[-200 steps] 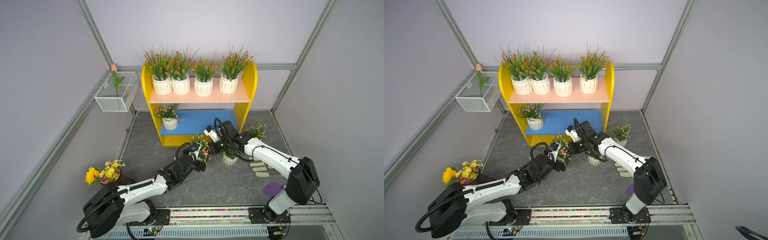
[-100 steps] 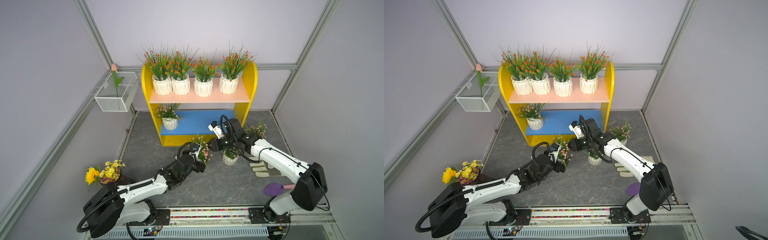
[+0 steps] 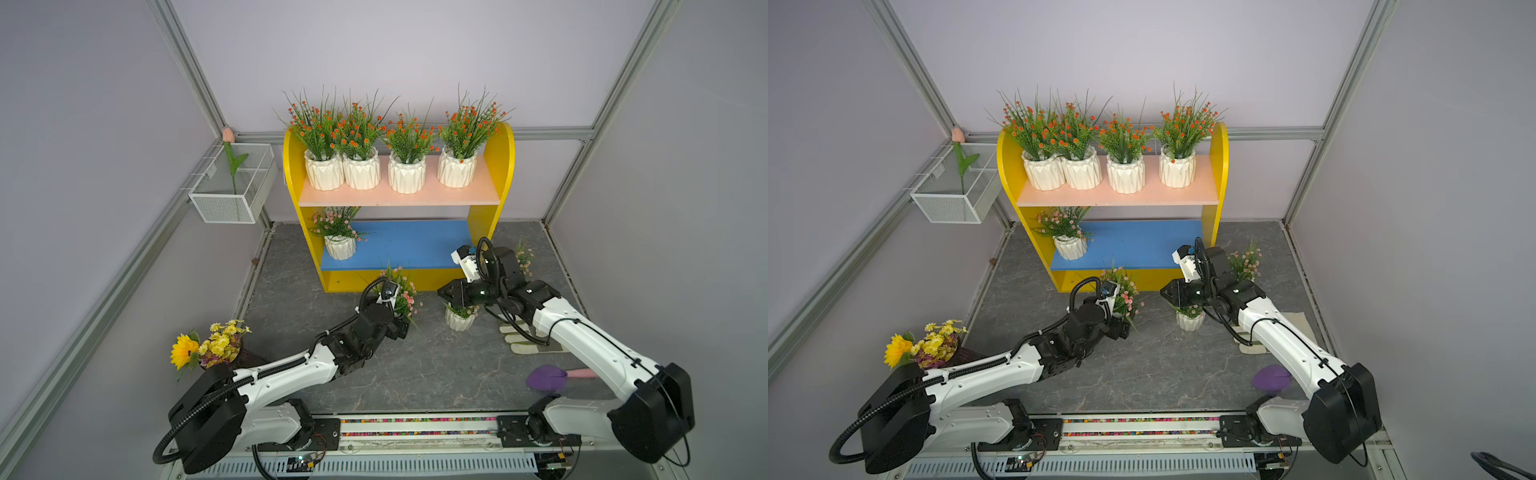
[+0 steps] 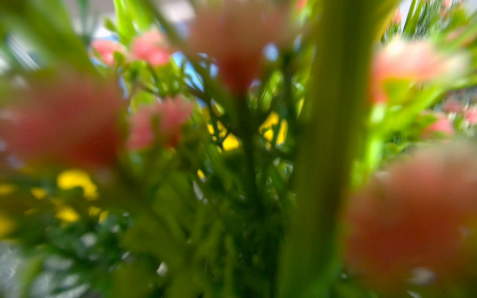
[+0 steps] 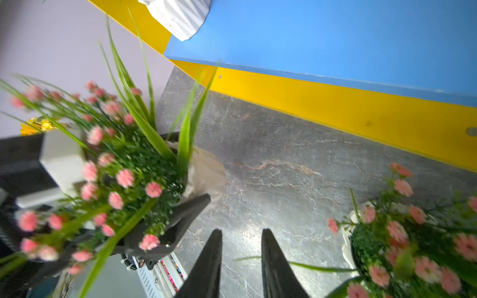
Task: Place the baby's breath potted plants on the rack by color
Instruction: Place the baby's breath potted plant on the rack.
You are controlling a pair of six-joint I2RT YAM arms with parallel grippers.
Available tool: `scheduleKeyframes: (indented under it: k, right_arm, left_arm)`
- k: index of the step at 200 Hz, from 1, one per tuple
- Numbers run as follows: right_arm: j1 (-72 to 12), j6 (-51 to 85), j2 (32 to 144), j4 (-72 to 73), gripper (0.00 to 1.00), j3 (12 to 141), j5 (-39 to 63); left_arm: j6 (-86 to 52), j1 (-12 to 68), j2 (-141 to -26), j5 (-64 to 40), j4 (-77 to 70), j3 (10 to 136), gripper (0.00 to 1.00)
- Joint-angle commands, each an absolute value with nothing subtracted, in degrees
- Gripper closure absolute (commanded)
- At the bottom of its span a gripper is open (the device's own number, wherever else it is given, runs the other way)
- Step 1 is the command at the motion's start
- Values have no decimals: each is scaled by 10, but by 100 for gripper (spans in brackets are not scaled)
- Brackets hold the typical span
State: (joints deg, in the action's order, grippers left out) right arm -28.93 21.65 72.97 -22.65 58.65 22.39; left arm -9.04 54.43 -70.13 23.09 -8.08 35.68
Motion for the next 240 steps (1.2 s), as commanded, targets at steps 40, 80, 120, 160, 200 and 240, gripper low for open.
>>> scheduleKeyframes:
  k: [40, 80, 120, 160, 200, 240]
  right_arm:
    - [-284, 227, 642, -246, 68, 507, 174]
    - [-285, 228, 602, -261, 67, 469, 161]
    - [-285, 228, 568, -273, 66, 451, 153]
    - [-285, 231, 546, -276, 66, 434, 150]
    - [-284, 237, 528, -274, 66, 413, 154]
    - [-285, 243, 511, -277, 66, 401, 154]
  left_arm:
    - [-111, 525, -726, 300, -75, 490, 33]
    - [-115, 488, -766, 283, -88, 544, 32]
    - [-113, 461, -825, 281, -81, 620, 32]
    - [-119, 438, -898, 293, -73, 696, 32]
    - [-120, 420, -957, 333, -79, 747, 32]
    - [-118, 405, -997, 362, -108, 767, 32]
